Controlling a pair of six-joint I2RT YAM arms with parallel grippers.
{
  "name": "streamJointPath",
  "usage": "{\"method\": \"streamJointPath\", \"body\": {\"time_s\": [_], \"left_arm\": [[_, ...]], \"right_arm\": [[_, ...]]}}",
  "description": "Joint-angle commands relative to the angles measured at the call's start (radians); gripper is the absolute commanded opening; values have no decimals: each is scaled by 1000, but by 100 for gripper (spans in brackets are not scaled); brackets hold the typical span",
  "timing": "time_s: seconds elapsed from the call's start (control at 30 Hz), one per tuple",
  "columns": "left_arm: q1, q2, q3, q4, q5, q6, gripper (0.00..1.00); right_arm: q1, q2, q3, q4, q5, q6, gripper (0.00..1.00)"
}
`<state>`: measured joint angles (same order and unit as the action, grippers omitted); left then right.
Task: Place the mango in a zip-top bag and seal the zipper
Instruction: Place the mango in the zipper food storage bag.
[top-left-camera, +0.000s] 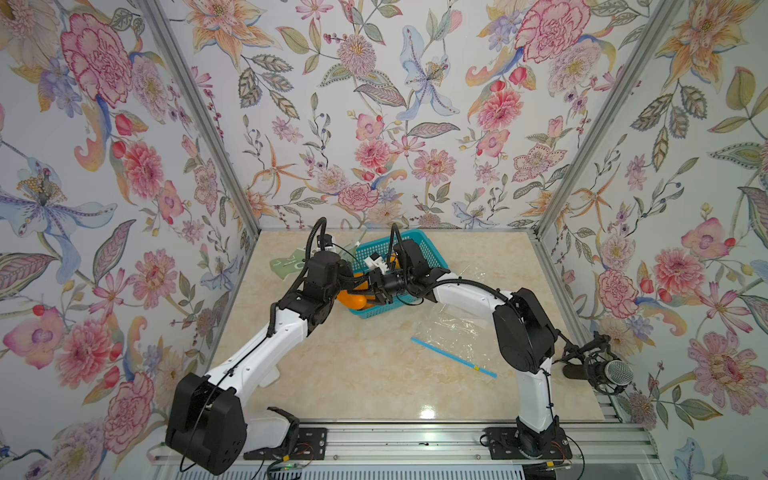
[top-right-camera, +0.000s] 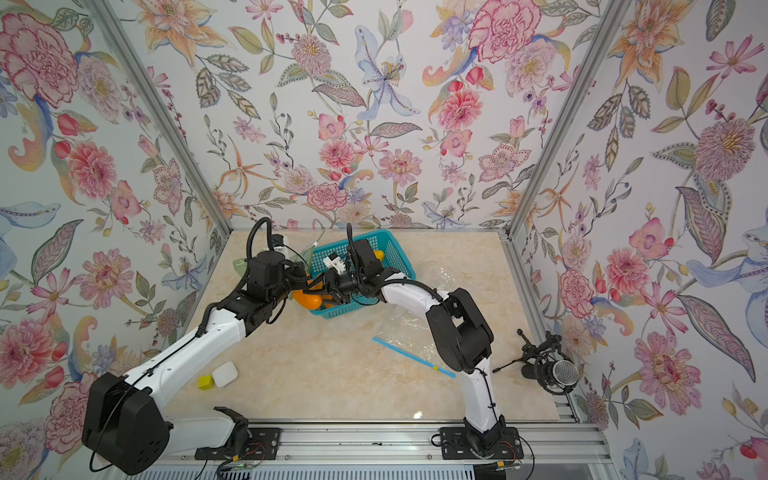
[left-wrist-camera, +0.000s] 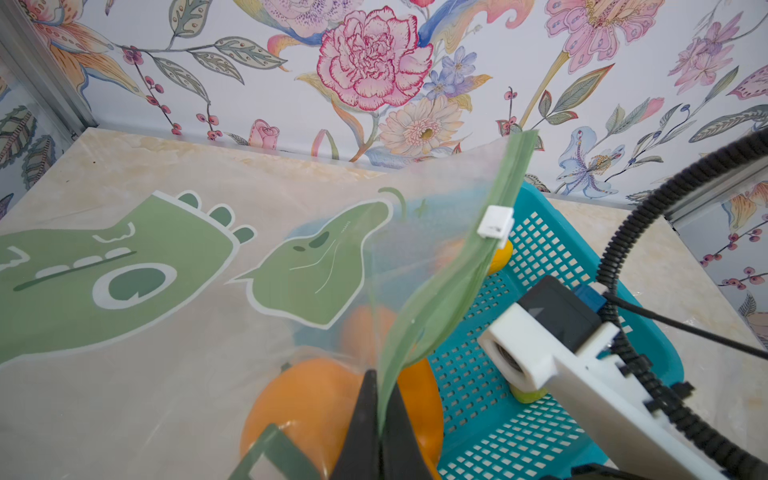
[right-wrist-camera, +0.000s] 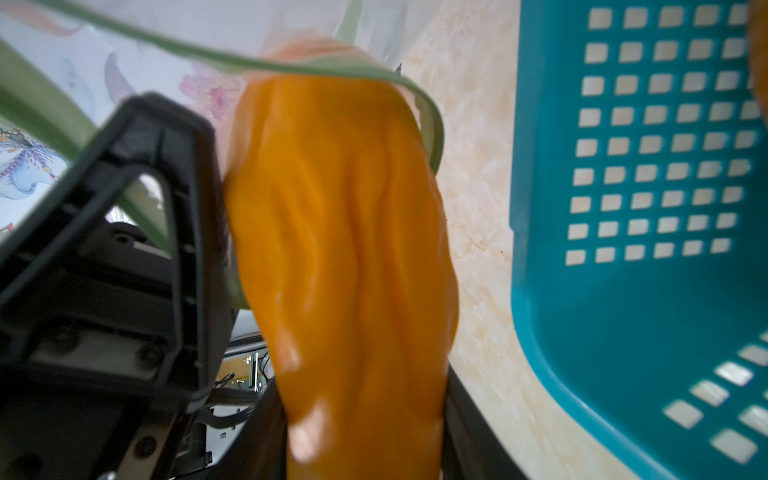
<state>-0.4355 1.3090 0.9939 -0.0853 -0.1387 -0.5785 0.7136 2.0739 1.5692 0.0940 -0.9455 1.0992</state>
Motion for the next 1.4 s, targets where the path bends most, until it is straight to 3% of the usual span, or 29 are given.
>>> {"method": "streamJointPath", "body": {"time_s": [0.0,0.17,0.33,0.4,0.53,0.63,0.77,0.93,1.1,1.37], "left_arm": [[-19,11,30,-113,-21,-87,0],[-20,-17,38,-148,-38,-174,0],[-9,-42,64,-198,-89,-215,0],[9,-39,82,-218,-110,-211,0],[49,-32,81,-201,-108,-208,0],[65,-16,84,-190,-102,-192,0],[84,16,110,-182,-95,-167,0],[85,44,142,-181,-48,-159,0],[67,50,132,-159,22,-170,0],[23,84,121,-152,81,-157,0]], "right_arm": [[-14,47,72,170,77,125,9],[0,123,229,114,145,109,15],[6,139,319,20,169,19,54],[6,116,297,17,166,0,54],[1,71,228,16,146,-10,20],[2,41,190,17,118,-14,13],[3,3,155,34,48,1,13],[-3,-23,87,196,4,135,11],[12,19,172,232,31,200,16],[45,106,313,85,96,215,24]]}}
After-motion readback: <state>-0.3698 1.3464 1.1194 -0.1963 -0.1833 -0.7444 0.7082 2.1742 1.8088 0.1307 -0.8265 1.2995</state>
